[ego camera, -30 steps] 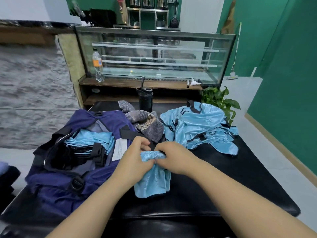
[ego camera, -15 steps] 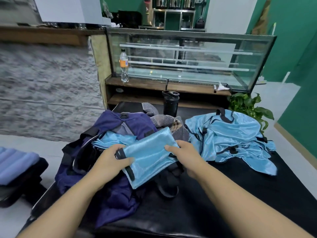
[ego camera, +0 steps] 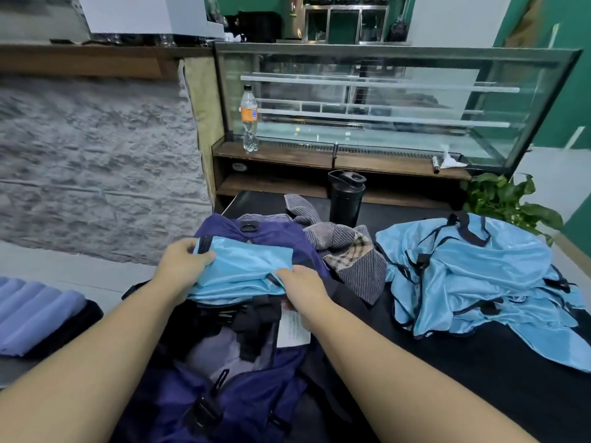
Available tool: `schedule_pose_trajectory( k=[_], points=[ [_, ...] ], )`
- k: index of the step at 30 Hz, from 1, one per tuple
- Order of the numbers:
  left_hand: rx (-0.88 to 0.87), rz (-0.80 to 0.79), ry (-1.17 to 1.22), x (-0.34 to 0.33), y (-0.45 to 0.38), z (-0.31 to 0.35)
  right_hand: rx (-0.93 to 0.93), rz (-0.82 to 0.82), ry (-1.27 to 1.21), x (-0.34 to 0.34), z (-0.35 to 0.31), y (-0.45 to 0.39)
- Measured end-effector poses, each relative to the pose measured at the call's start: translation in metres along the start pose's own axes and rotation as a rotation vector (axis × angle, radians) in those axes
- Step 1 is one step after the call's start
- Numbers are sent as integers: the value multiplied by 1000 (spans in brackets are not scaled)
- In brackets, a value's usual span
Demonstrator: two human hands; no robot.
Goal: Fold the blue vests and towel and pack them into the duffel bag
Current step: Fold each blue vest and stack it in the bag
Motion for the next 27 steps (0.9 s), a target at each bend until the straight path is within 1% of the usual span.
schedule_pose_trajectory(
  k=[3, 7, 9, 11, 13, 14, 15, 16, 18, 20, 22, 25, 27],
  points=[
    [-89, 79, -293, 0, -14, 4, -6, 6, 59, -13, 2, -20],
    [-190, 142, -670, -5, -20, 7, 23, -22, 302, -19, 4, -40],
    [-237, 130, -788, -8, -22, 2, 25, -26, 381, -23, 8, -43],
    [-267, 113, -844, -10, -23, -3, 112, 35, 437, -25, 11, -41],
    [-265, 106, -851, -11, -23, -6, 318, 134, 548, -24, 6, -37],
    [-260, 99, -839, -12, -25, -8, 458, 156, 577, -25, 0, -33],
    [-251, 89, -812, -11, -25, -8, 587, 144, 574, -26, -8, -29],
    [-241, 76, -772, -11, -26, -9, 679, 96, 573, -29, -13, -24],
    [-230, 29, -665, -9, -29, -12, 780, -39, 622, -37, -17, -17],
    [-214, -19, -559, -5, -33, -16, 792, -204, 762, -48, -15, -13],
    [-205, -49, -480, -1, -33, -17, 759, -304, 934, -58, -9, -16],
    [-243, -44, -405, 1, -28, -13, 707, -349, 1193, -75, 0, -26],
    [-302, -36, -375, 0, -22, -9, 645, -358, 1345, -86, 2, -31]
  ],
)
Point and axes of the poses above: each hand's wrist, its own y-axis away from the middle knuckle, its own x-axis out of the back of the hand, z = x × y, the point moved 2 cm from there along -y, towards the middle knuckle, and after that the axes turned 1 degree about y, right-handed, at the moved point
